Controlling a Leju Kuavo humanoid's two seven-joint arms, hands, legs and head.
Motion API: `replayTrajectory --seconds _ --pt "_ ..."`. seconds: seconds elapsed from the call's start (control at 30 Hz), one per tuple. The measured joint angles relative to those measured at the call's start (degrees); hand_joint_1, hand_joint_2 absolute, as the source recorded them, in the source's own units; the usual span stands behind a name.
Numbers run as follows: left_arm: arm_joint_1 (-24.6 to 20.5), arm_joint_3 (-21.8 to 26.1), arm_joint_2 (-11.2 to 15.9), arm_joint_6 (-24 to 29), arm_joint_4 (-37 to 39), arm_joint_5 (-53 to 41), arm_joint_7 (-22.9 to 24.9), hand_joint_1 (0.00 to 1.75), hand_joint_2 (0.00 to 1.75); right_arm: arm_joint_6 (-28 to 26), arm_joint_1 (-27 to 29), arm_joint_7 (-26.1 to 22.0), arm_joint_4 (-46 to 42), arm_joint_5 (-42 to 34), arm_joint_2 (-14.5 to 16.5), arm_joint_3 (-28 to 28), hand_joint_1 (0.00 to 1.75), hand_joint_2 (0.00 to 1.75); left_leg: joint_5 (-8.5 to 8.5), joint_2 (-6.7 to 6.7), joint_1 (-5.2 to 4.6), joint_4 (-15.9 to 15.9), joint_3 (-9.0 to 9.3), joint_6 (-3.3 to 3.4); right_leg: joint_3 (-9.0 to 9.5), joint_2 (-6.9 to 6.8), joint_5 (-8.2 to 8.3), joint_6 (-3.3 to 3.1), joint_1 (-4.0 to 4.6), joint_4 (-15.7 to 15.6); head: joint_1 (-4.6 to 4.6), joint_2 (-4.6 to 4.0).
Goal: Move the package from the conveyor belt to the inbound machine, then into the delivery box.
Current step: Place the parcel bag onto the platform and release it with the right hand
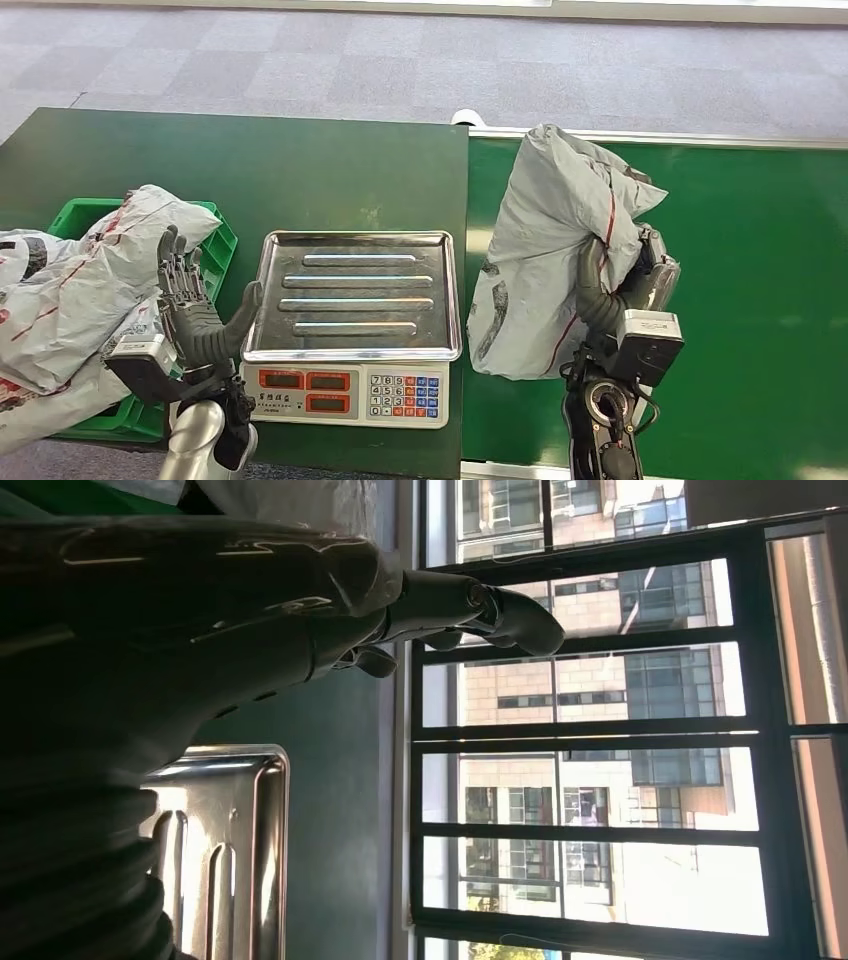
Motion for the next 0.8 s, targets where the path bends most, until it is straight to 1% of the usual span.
replayTrajectory --seconds 0.17,0.27,0.3,0.37,0.47,0.53,0.8 --pt "0.1 0.1 -0.1 0.5 -1.7 -0.1 0.0 0.0 1.75 0.0 -0.7 0.1 -1.3 0.5 -0.2 1.6 1.75 1.75 0.0 0.01 0.0 0.0 0.0 0.0 0.02 0.0 0.0 0.0 0.0 0.0 0.01 0.0" --pt "0.1 0.2 -0.2 0.8 -2.2 -0.2 0.0 0.0 1.75 0.0 -1.5 0.2 -1.3 2.4 -0.5 2.8 1.75 1.75 0.0 0.01 -0.01 0.0 0.0 0.0 0.02 0.0 0.0 0.0 -0.01 0.0 -0.01 0.0" --pt "0.1 0.2 -0.2 1.2 -2.3 -0.4 0.0 0.0 1.75 0.0 -2.0 0.4 -1.3 3.2 -0.6 3.2 1.75 1.75 0.0 0.01 -0.01 0.0 0.0 0.0 0.02 0.0 0.0 0.0 -0.01 0.0 -0.01 0.0" --pt "0.1 0.0 -0.1 3.6 -2.8 -1.5 0.0 0.0 1.75 -0.1 -3.2 0.8 -0.7 5.1 -0.8 4.4 1.75 1.75 0.0 0.02 0.0 0.0 0.0 0.0 0.01 0.0 0.0 0.0 0.0 0.0 -0.01 0.0" --pt "0.0 -1.2 0.2 8.9 -4.3 -3.3 0.0 0.0 1.75 -0.5 -5.8 1.0 1.6 8.1 -1.1 6.4 1.75 1.75 0.0 0.02 0.0 0.0 0.01 0.0 0.01 0.01 0.0 0.0 0.0 0.0 -0.01 0.0" --pt "0.0 -2.3 0.6 10.7 -5.1 -3.5 0.0 0.0 1.75 -0.7 -7.4 1.1 3.6 9.9 -1.3 7.9 1.75 1.75 0.01 0.0 0.0 0.0 0.01 0.0 0.01 0.01 0.0 0.0 0.0 0.0 0.0 0.0" --pt "-0.1 -4.2 1.5 11.8 -6.2 -3.2 0.0 0.0 1.75 -0.6 -11.3 1.8 10.1 12.5 -2.1 11.6 1.75 1.75 0.0 0.02 -0.01 0.0 -0.01 0.0 0.01 0.01 0.0 0.0 0.0 0.0 0.0 0.0"
